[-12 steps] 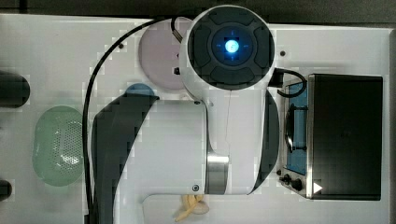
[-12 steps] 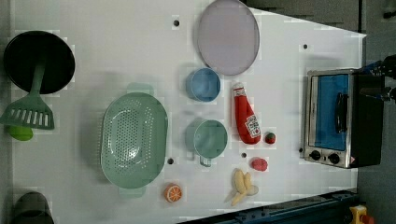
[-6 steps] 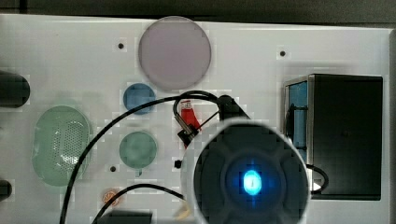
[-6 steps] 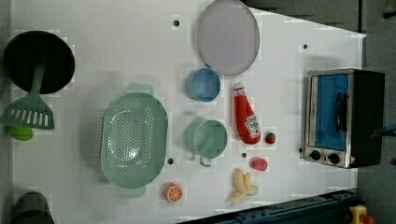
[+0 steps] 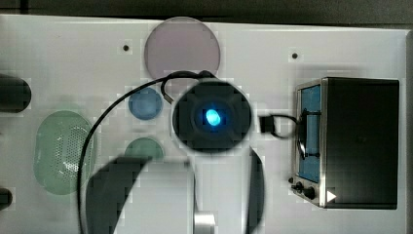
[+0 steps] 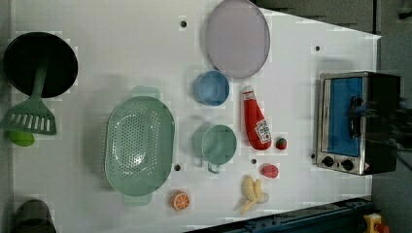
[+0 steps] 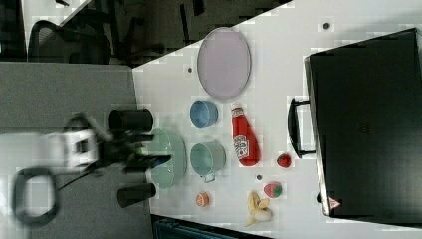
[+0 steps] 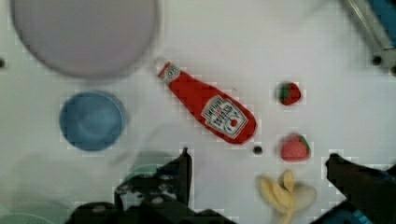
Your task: Pick Ketchup from the table and place it in strainer.
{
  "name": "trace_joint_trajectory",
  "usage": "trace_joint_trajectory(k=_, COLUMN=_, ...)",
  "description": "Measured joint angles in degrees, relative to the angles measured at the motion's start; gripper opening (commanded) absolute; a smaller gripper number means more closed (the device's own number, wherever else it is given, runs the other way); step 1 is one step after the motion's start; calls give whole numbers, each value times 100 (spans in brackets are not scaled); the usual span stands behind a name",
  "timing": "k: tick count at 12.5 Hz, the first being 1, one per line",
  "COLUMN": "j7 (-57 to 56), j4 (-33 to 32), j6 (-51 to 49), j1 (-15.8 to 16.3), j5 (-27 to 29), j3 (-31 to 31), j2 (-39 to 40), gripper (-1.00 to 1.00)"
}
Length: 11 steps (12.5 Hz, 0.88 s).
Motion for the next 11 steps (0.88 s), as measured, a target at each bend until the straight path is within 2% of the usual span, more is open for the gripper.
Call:
trace_joint_trajectory(k=6, j7=-1937, j4=-1197, j6=1663, j1=-55, j5=24, j3=53, j2=1360, gripper=100)
trace_joint_trajectory(k=11, j7=-3582, j4=-1444, j6=2916, j1=5, j5=29, j3=57, j2=2015, gripper=100)
